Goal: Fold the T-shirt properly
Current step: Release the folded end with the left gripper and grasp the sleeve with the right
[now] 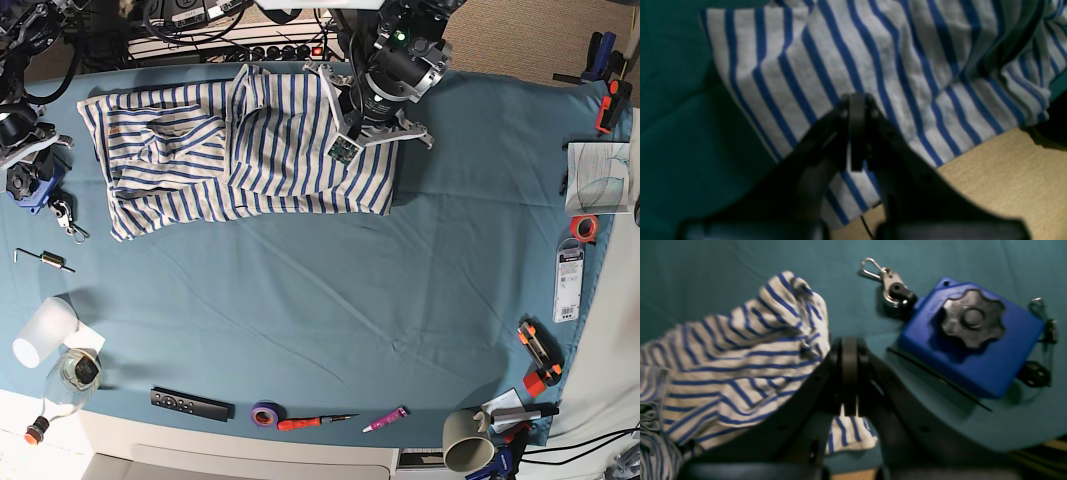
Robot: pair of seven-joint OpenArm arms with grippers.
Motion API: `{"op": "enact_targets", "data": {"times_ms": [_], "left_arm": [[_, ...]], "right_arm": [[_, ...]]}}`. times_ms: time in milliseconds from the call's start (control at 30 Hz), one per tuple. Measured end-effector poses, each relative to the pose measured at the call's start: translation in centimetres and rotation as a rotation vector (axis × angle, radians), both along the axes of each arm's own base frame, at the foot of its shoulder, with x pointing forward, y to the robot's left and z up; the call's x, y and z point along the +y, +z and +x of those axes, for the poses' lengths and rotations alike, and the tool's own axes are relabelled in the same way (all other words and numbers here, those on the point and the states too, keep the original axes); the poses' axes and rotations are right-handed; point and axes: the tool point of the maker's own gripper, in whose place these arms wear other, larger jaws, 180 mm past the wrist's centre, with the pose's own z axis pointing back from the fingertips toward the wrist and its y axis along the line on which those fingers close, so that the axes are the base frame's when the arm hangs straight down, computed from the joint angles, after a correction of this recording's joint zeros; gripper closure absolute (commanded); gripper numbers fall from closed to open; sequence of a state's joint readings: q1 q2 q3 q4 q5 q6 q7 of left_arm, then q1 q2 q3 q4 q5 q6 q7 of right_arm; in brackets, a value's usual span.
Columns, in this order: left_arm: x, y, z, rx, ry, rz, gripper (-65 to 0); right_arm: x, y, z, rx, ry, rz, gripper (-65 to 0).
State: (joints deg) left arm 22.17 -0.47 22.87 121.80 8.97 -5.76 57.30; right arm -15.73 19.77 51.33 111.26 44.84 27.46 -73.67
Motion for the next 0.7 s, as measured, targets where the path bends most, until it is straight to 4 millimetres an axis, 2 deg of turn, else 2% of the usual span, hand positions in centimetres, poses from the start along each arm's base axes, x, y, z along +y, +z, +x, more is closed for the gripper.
{"op": "enact_targets", "data": {"times_ms": [67, 200, 267, 367, 533, 700], "left_arm": [[0.0, 0.0, 0.0, 0.000, 0.000, 0.000, 0.0], [0.0, 0.0, 0.0, 0.000, 0.000, 0.000, 0.0], [0.0, 0.0, 0.0, 0.001, 0.000, 0.000, 0.0], [0.0, 0.0, 0.0, 0.001, 0.000, 0.001, 0.0], [-0.1, 0.0, -0.1, 0.004, -0.002, -0.006, 0.0], [-0.7, 0.1, -0.3, 0.020, -0.010, -0.048, 0.0]], "right_arm": [[-0.2, -0.1, -0.1, 0.006, -0.005, -0.008, -2.1], [-0.8, -0.4, -0.6, 0.039, -0.020, -0.042, -19.4], [-0.4, -0.7, -0.9, 0.057, 0.029, -0.065, -25.0], [-0.5, -1.1, -1.4, 0.076, 0.031, -0.071, -25.2], [-0.9, -0.6, -0.2, -0.017, 0.018, -0.048, -25.1], [-2.2, -4.5, -0.7, 0.037, -0.052, 0.084, -25.1]]}}
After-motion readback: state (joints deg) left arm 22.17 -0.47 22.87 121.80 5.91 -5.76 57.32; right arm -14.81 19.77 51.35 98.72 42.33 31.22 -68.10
